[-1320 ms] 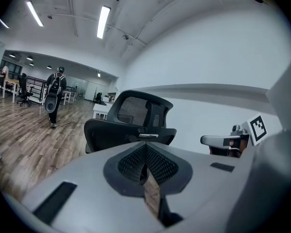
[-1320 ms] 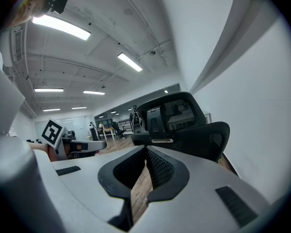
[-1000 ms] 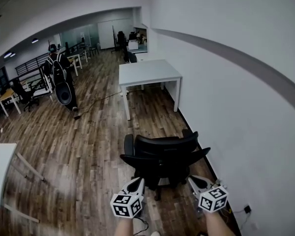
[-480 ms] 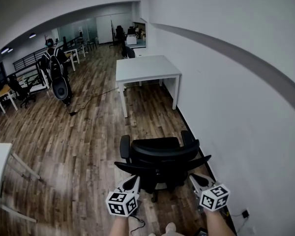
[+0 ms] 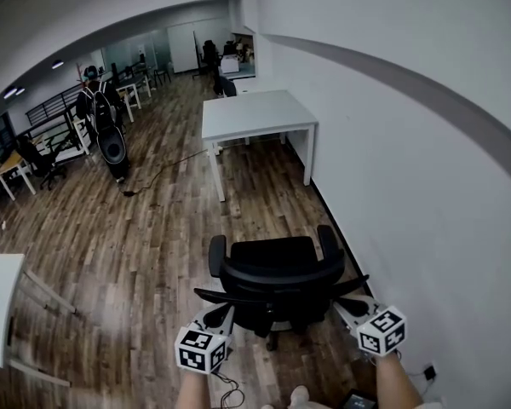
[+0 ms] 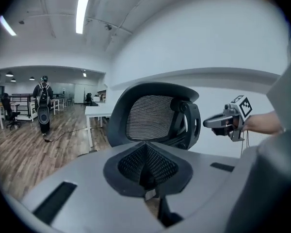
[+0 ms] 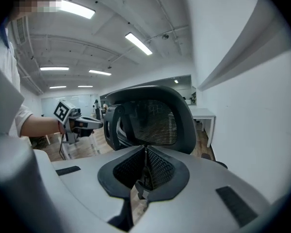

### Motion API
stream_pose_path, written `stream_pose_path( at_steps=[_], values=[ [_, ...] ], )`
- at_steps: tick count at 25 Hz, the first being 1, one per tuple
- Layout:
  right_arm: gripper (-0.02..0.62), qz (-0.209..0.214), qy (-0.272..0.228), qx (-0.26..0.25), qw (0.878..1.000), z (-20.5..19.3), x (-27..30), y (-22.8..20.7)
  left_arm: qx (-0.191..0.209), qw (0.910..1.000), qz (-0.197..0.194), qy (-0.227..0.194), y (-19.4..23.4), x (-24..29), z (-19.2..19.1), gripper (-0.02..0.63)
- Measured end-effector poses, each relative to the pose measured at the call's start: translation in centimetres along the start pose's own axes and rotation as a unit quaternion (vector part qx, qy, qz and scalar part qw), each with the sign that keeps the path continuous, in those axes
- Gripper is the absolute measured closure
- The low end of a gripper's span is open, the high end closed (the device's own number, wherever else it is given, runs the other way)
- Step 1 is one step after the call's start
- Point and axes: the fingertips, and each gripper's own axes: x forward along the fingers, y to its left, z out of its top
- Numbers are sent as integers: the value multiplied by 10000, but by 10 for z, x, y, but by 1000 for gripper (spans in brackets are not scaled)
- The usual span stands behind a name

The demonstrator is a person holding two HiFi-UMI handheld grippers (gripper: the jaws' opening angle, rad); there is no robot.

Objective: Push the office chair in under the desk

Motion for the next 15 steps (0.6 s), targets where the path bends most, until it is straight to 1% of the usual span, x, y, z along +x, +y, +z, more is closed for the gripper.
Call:
stream_pose_path(
  at_steps=[4,10,12,15],
  values=[
    [560,231,228,-172,9993,-2,4,-4,330,9992,-26,244,10,3,3,604],
    [560,474,344,-341,9977,1,9,-8,756,9960,-111,466,16,11,9,604],
    [558,569,375,-413,9968,4,11,-8,972,9934,-204,578,16,12,10,603],
    [558,642,477,-569,9952,6,11,-12,1400,9868,-256,769,15,16,9,604]
  ],
)
